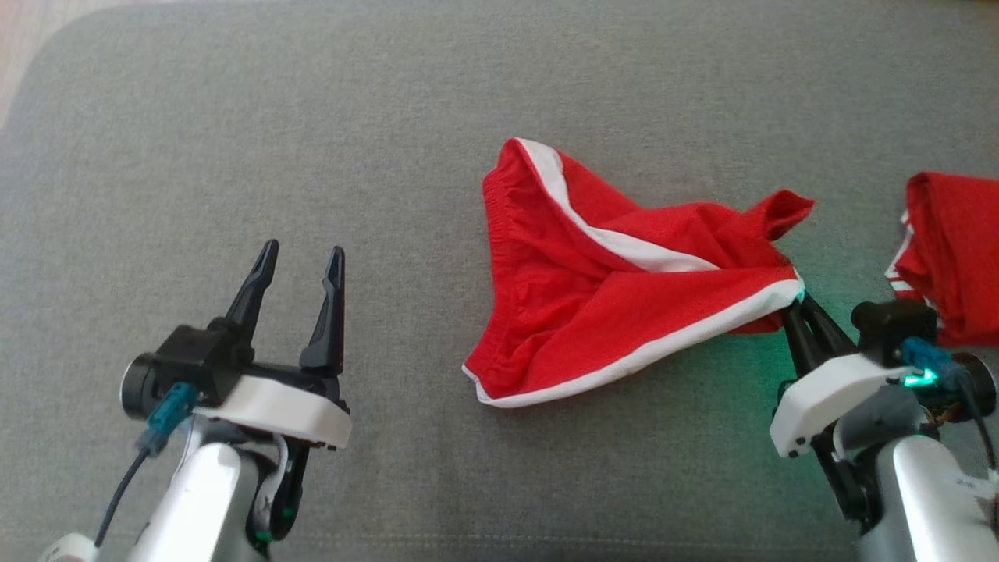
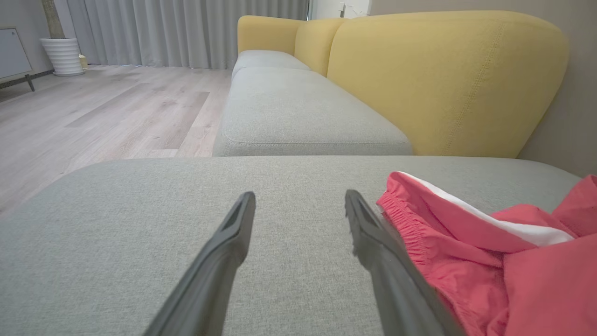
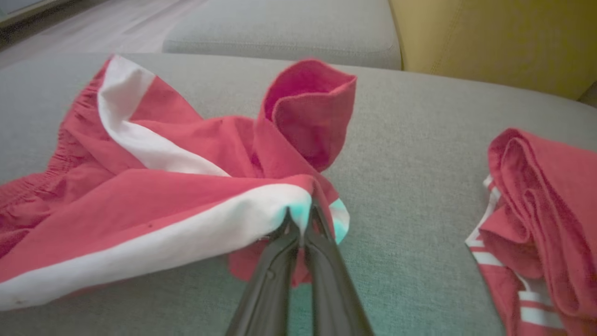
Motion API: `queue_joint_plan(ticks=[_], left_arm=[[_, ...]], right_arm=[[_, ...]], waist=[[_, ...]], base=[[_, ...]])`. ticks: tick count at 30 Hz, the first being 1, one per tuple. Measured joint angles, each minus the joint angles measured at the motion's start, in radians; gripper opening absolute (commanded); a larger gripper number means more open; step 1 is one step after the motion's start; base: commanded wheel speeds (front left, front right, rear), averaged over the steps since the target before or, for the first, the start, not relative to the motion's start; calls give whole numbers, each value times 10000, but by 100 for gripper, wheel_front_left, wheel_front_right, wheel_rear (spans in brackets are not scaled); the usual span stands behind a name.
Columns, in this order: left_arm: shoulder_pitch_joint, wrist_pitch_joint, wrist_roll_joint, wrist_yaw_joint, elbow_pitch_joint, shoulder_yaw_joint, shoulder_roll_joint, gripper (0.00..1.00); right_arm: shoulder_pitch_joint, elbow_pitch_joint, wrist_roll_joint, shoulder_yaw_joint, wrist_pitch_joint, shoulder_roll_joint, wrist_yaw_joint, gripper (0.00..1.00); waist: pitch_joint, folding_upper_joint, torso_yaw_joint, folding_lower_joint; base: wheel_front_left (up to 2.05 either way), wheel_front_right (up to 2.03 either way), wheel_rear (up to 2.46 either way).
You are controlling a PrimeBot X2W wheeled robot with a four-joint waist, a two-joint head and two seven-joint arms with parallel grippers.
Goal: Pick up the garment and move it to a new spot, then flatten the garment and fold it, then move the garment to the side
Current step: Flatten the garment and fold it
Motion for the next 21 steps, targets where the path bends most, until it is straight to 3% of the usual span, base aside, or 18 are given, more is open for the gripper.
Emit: queue_joint_plan(ticks=[1,2,3,4,11,21], left_arm=[[-23,0,2,-12,2,4,-21,100],[-27,0,2,-21,13,12,-54,100],[-27,0,4,-61,36,21,-86,100],[-27,0,19,-88,56,38,-117,100],[16,0,176,-98,159,305,-205,100],[752,0,176,-86,199,516,-184,100]], right_arm=[[-83,222,0,-56,0,0,0,1],[-137,439,0,-71,0,0,0,16],[-150,635,2,-69,-4,8,0,67],[-137,796,2,-63,-13,19,0,100],[148,895,291,-75,-420,290,0,100],[2044,-1356,489,-573,-293,527,0,100]], waist=[[41,0,38,0],[75,0,75,0],[100,0,106,0],[116,0,132,0],[-109,0,47,0],[-866,0,-309,0]], base=[[0,0,0],[0,0,0],[0,0,0],[0,0,0],[0,0,0],[0,0,0]])
